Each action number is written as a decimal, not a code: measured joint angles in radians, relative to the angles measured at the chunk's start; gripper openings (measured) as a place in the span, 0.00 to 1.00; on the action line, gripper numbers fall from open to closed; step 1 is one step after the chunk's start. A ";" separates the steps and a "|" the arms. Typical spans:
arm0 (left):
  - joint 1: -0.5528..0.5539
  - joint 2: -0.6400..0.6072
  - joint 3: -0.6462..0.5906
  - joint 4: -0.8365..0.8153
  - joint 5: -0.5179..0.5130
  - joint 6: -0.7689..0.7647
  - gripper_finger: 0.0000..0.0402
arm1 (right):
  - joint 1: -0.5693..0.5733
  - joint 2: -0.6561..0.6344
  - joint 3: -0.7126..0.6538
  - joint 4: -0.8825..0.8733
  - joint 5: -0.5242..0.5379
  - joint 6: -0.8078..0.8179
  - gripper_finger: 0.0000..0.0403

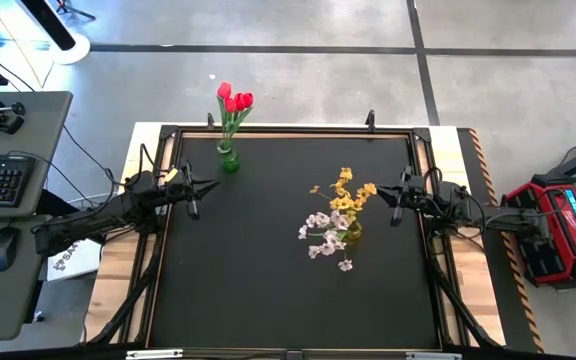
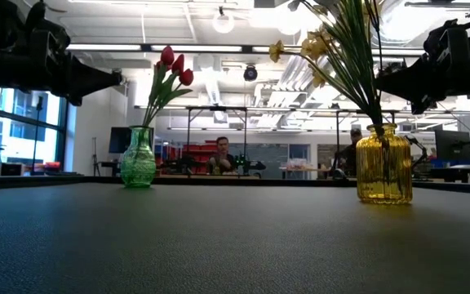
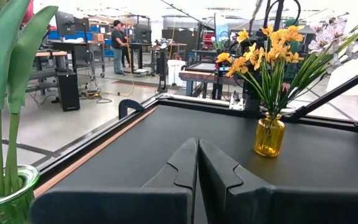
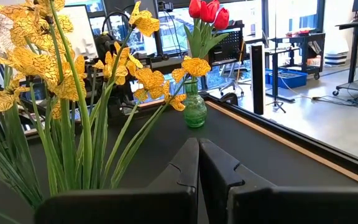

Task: Sort flowers into vase by color
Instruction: Return to Home Position

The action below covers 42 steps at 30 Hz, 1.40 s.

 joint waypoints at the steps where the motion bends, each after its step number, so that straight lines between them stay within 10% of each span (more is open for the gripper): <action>1: 0.000 0.000 0.000 0.000 0.000 0.000 0.01 | 0.000 0.000 0.000 0.000 0.000 0.000 0.00; 42: -0.093 -0.038 0.001 0.000 -0.016 0.000 0.01 | 0.000 0.000 0.000 0.000 0.003 0.000 0.00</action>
